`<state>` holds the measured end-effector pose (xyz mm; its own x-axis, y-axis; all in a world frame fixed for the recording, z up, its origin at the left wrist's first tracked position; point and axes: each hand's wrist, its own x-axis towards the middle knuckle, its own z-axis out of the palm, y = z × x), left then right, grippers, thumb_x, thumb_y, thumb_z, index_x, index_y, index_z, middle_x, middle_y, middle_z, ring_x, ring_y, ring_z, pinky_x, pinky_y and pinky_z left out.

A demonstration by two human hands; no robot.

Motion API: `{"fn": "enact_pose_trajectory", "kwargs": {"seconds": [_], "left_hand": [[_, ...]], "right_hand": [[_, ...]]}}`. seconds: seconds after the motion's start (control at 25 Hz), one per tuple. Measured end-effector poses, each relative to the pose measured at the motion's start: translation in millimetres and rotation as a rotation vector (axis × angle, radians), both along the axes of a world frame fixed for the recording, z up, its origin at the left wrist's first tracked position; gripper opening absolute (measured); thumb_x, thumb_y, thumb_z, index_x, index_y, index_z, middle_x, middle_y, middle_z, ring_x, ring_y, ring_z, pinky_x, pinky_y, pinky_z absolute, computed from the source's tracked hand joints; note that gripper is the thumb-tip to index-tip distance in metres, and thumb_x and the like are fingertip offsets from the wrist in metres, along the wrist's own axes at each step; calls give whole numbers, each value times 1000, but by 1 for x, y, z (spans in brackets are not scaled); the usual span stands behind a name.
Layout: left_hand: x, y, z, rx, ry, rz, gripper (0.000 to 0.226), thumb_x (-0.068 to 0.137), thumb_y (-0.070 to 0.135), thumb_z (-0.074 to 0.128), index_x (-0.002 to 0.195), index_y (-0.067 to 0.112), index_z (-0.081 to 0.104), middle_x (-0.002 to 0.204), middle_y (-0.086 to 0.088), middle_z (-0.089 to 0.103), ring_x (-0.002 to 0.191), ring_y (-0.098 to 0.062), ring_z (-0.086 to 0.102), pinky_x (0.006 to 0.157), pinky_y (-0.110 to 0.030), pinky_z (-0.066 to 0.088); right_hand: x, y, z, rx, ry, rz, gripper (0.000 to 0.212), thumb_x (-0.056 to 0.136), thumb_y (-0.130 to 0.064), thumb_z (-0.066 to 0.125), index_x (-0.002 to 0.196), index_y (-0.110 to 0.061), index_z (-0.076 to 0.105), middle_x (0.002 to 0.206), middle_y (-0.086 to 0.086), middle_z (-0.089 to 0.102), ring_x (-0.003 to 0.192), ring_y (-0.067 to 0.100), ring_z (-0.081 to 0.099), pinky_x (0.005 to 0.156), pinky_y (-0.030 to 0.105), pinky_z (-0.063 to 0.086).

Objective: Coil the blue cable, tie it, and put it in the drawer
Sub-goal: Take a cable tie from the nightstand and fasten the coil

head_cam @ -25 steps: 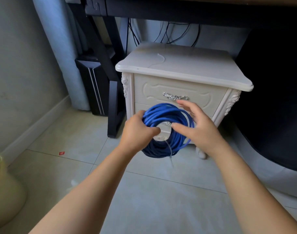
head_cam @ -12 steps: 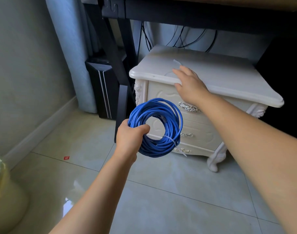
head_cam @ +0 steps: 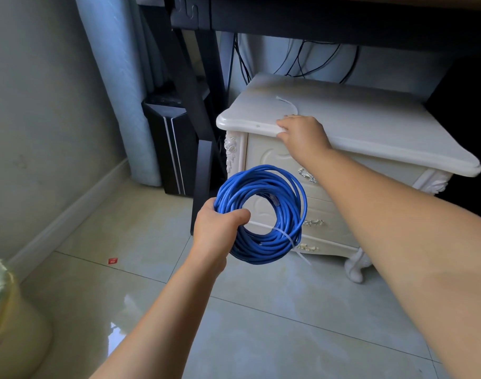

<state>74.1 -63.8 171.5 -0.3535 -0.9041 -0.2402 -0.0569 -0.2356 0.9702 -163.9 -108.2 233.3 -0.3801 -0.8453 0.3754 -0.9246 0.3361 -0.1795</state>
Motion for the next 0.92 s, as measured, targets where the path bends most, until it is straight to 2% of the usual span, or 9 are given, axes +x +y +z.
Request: {"fn": "enact_pose_trajectory", "kwargs": {"seconds": [0.12,0.24,0.32,0.4,0.48,0.64,0.76,0.92], "left_hand": [[4,0,0,-15,6,1,20,72,1,65,85,13,56,71,-4,52,62,-20,50,56,-30,44],[6,2,2,-24,6,-3,20,72,1,66,87,12,57,72,-5,52,64,-21,51,57,-31,45],[5,5,3,-25,1,-4,20,72,2,66,87,12,56,73,-6,52,64,-21,51,58,-32,44],[4,10,3,-27,-2,-11,21,71,2,66,88,11,57,74,-6,53,65,-21,52,59,-33,45],[4,14,2,-33,-6,-15,21,71,2,66,87,11,57,74,-7,53,64,-21,51,58,-34,43],[4,28,3,-19,-14,-37,20,70,3,65,85,11,56,71,-6,51,61,-21,50,56,-32,42],[4,39,4,32,4,-54,18,69,3,65,83,11,58,73,-8,53,65,-22,53,58,-34,44],[3,54,6,53,19,-77,19,66,3,65,82,12,60,75,-10,54,70,-26,54,64,-38,44]], "right_hand": [[7,14,-1,-164,-42,-3,25,93,-19,57,102,0,70,103,20,70,101,39,60,85,41,48],[30,43,8,-427,-131,-2,23,92,-25,60,105,-15,75,97,5,75,93,27,63,77,31,47],[50,68,19,-575,-515,67,20,94,-21,58,106,-13,73,93,1,73,78,19,70,70,31,54],[72,99,29,-662,-927,166,15,97,-13,54,102,-9,69,96,5,71,72,20,73,64,31,59],[89,136,33,-733,-1075,221,13,99,-10,52,97,-10,66,96,10,72,77,25,74,68,32,60],[103,202,37,-796,-1171,293,15,99,-11,51,95,-12,65,80,6,72,70,26,73,64,30,58],[105,233,36,-700,-1168,269,16,98,-10,50,94,-11,65,70,2,70,58,20,70,58,27,57],[107,259,26,-555,-1165,232,17,98,-10,50,94,-10,67,68,3,69,55,19,69,55,25,57]]}}
